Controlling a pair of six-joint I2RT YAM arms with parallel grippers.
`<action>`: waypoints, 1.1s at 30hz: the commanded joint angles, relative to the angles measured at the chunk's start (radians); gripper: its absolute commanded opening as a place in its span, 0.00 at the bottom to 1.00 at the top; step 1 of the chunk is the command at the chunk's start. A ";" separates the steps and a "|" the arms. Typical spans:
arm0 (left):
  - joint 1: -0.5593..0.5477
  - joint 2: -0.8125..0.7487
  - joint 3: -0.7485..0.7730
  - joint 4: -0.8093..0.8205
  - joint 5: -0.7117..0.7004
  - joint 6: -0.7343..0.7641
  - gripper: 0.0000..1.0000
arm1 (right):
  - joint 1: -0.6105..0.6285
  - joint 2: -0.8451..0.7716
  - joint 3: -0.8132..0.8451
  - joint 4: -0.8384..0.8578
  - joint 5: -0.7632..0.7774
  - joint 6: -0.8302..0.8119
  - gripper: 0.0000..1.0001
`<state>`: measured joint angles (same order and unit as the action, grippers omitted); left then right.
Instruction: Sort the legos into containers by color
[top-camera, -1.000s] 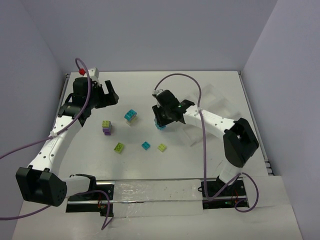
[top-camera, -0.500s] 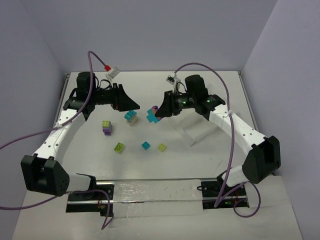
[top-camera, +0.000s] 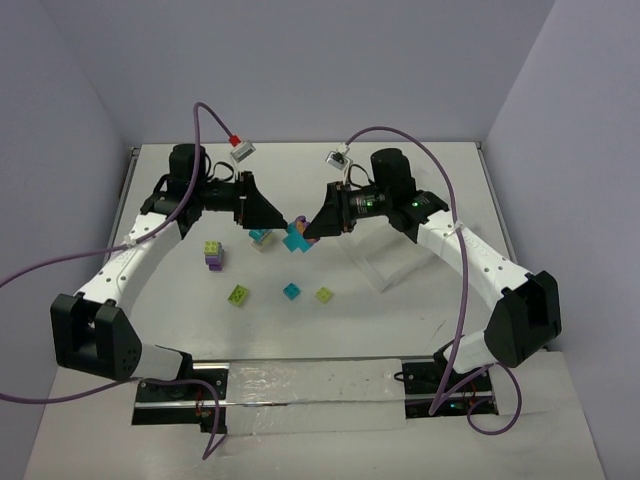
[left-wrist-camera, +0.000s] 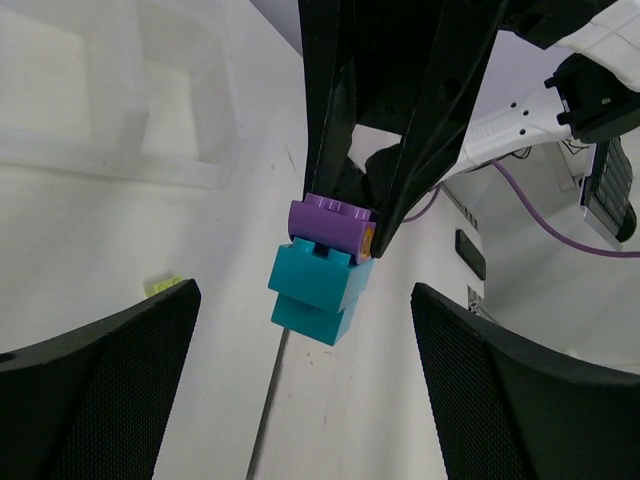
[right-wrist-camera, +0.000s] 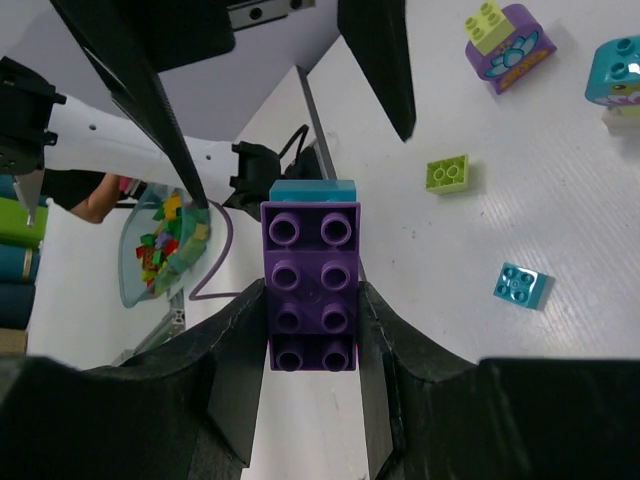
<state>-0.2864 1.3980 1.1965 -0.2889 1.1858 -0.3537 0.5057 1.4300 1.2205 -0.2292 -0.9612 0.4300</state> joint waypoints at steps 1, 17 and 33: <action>-0.031 0.017 0.020 0.021 0.065 0.033 0.92 | -0.004 -0.004 0.014 0.083 -0.057 0.034 0.00; -0.065 0.029 -0.008 0.131 0.146 -0.038 0.45 | -0.008 0.020 0.031 0.110 -0.060 0.052 0.00; -0.063 0.051 0.040 -0.055 0.094 0.108 0.00 | -0.225 -0.007 0.039 0.046 0.001 0.038 0.00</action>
<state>-0.3489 1.4420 1.1901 -0.3005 1.2722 -0.3138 0.3425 1.4494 1.2228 -0.1690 -1.0082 0.4796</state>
